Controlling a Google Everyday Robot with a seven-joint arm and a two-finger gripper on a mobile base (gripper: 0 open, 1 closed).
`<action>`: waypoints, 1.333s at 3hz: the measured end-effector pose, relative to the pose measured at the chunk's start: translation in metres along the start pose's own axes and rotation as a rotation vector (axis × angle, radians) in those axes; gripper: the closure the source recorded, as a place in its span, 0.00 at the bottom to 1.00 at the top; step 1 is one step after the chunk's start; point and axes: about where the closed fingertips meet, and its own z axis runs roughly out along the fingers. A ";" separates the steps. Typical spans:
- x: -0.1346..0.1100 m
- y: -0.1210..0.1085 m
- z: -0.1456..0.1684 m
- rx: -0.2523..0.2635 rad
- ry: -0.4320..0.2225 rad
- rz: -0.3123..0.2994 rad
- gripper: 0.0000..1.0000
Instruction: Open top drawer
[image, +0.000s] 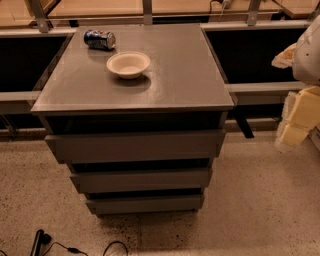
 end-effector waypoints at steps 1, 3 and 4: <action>0.000 0.000 0.000 0.000 0.000 0.000 0.00; -0.020 0.018 0.071 -0.025 -0.079 -0.023 0.00; -0.023 0.017 0.074 -0.029 -0.051 -0.035 0.00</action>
Offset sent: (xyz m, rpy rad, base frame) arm 0.0131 0.0129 -0.0325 0.1190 0.0732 0.0662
